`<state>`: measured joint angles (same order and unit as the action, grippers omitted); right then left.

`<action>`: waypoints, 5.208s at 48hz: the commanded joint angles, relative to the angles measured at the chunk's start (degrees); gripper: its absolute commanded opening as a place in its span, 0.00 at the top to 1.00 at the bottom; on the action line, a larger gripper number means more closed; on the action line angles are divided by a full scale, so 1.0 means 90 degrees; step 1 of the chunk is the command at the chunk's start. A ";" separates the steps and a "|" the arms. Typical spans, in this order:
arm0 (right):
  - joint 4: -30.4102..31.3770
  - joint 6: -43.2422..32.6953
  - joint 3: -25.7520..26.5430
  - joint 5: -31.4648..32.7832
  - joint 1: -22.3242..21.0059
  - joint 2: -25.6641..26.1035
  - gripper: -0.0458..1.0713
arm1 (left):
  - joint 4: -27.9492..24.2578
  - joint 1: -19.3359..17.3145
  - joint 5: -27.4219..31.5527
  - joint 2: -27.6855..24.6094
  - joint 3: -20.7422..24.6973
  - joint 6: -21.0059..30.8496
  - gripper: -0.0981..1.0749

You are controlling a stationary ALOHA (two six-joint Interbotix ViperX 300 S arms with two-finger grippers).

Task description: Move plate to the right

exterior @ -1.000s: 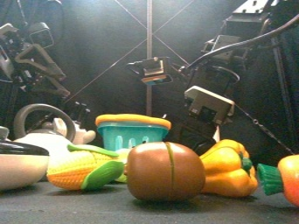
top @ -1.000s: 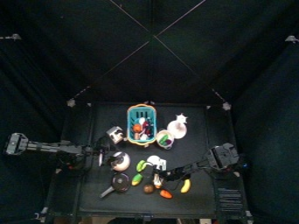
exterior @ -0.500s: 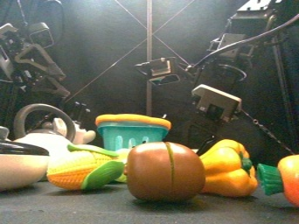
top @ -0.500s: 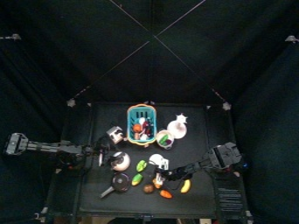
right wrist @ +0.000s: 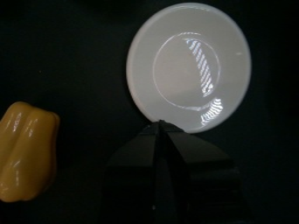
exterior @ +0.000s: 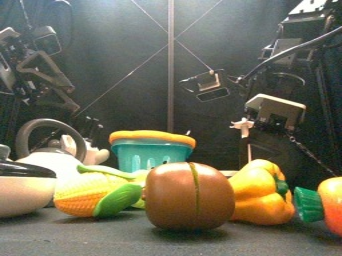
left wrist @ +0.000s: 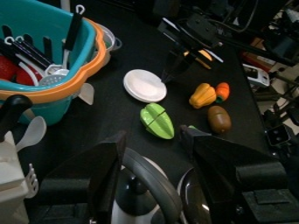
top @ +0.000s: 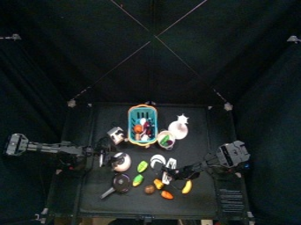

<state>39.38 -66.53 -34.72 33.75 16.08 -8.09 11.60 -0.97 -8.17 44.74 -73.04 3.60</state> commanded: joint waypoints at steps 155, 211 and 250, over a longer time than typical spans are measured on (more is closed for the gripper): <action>-0.0801 0.0029 0.0176 -0.1025 0.0039 0.0381 0.50 | 0.0010 -0.0039 -0.0078 -0.0010 0.0039 0.0020 0.16; -0.0703 -0.0010 0.0273 0.1064 0.0410 -0.0088 0.23 | 0.0010 -0.0039 -0.0078 -0.0010 0.0020 0.0020 0.16; -0.0859 -0.0039 -0.0674 0.0850 -0.0098 0.0859 0.24 | 0.0010 -0.0039 -0.0078 -0.0010 0.0020 0.0020 0.16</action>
<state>31.38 -66.71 -41.57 42.45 15.38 -3.16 11.69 -1.14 -8.17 44.74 -73.65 3.78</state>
